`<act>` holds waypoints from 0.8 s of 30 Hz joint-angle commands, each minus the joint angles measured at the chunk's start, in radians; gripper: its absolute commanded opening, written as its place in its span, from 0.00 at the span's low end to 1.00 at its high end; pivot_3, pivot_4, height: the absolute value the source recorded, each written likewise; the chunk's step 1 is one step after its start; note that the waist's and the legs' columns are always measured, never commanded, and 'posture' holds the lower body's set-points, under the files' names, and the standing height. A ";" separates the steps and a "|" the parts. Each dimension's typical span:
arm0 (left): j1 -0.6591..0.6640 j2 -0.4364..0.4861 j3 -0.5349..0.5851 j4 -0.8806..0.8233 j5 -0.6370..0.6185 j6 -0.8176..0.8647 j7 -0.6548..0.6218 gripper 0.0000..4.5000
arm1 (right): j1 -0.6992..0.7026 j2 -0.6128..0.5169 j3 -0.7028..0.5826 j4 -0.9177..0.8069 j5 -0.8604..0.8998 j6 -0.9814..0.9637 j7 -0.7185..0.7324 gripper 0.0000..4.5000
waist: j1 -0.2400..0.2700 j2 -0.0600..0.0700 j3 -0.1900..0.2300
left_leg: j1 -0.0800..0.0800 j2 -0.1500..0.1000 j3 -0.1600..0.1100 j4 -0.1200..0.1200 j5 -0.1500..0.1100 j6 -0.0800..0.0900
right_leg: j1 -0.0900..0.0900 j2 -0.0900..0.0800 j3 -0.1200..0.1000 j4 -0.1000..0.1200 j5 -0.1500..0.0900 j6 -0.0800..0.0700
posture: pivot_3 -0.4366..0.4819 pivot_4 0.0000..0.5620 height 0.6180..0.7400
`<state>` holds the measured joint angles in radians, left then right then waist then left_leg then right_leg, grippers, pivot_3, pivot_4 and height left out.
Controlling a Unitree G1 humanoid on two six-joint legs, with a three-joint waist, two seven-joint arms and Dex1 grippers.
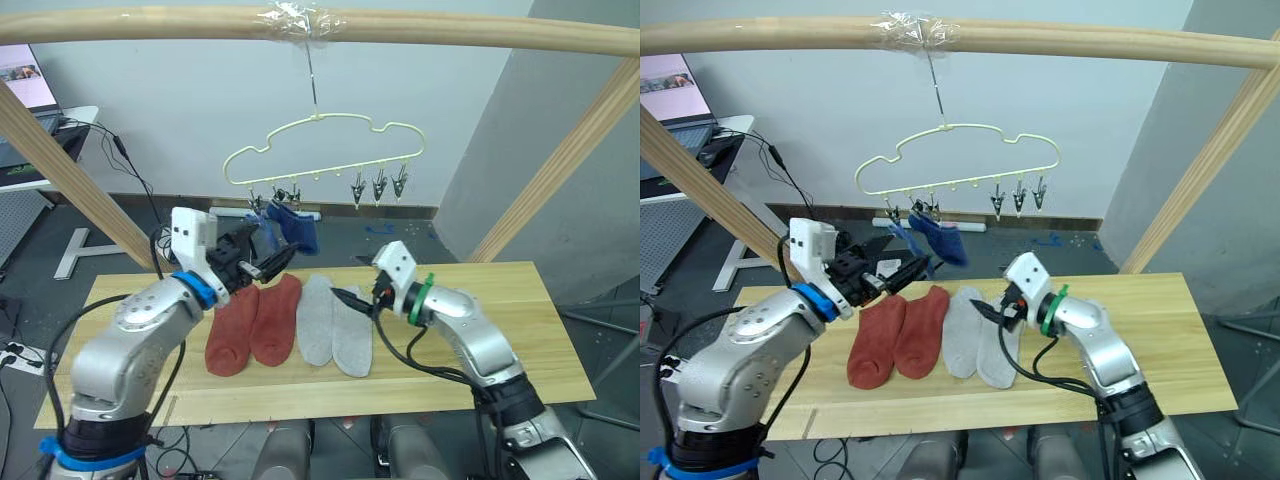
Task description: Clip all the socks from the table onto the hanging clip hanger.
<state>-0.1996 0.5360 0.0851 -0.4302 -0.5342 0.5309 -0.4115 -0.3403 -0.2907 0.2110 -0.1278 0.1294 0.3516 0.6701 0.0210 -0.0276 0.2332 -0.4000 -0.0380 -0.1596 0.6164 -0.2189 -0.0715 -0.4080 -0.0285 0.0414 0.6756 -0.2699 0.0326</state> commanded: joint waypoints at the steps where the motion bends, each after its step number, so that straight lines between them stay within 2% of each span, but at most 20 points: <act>1: -0.026 -0.048 -0.039 0.038 0.115 -0.127 0.022 0.73 | 0.019 -0.039 -0.047 -0.127 0.035 0.016 0.003 1.00 | 0.001 0.000 0.000 | 0.000 0.000 0.000 0.000 0.000 0.000 | 0.000 0.000 0.000 -0.001 0.000 0.000 | 0.59 0.39 1.00; 2: -0.032 -0.058 -0.055 0.054 0.148 -0.156 0.020 0.67 | 0.021 -0.047 -0.057 -0.145 0.045 0.026 0.002 1.00 | 0.000 0.000 0.000 | 0.000 0.000 0.000 -0.001 0.000 0.000 | 0.000 0.000 0.000 -0.002 0.000 0.000 | 0.58 0.39 1.00; 5: -0.049 -0.106 -0.108 0.110 0.235 -0.250 0.025 0.67 | 0.026 -0.093 -0.077 -0.197 0.041 0.005 0.017 1.00 | 0.002 0.000 0.000 | 0.000 0.000 0.000 -0.002 0.000 0.000 | 0.000 0.000 -0.001 -0.002 0.000 0.000 | 0.56 0.39 1.00; 10: -0.117 -0.225 -0.115 0.249 0.339 -0.329 0.132 0.67 | 0.002 -0.129 -0.132 -0.292 0.129 0.064 0.037 1.00 | 0.001 -0.001 0.001 | -0.001 -0.001 0.000 -0.002 0.000 0.000 | 0.000 -0.001 -0.001 -0.004 0.000 0.001 | 0.54 0.39 1.00; 15: -0.164 -0.290 -0.115 0.355 0.385 -0.381 0.163 0.67 | -0.037 -0.147 -0.162 -0.301 0.169 0.089 0.028 1.00 | -0.006 -0.001 0.001 | -0.001 -0.001 0.000 -0.002 0.000 0.000 | 0.000 -0.001 -0.002 -0.003 0.000 0.001 | 0.52 0.39 1.00; 24: -0.263 -0.348 -0.128 0.510 0.436 -0.457 0.156 0.67 | -0.085 -0.171 -0.203 -0.272 0.175 0.086 0.007 1.00 | -0.015 -0.001 0.001 | -0.001 -0.002 0.000 -0.002 0.000 0.000 | 0.000 -0.001 -0.002 -0.003 0.001 0.000 | 0.50 0.38 1.00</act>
<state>-0.4473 0.1915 -0.0418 0.0883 -0.1090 0.1028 -0.2538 -0.4133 -0.4490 0.0410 -0.3782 0.2906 0.4448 0.6792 0.0064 -0.0283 0.2337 -0.4008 -0.0401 -0.1596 0.6141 -0.2187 -0.0710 -0.4078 -0.0295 0.0392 0.6727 -0.2685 0.0326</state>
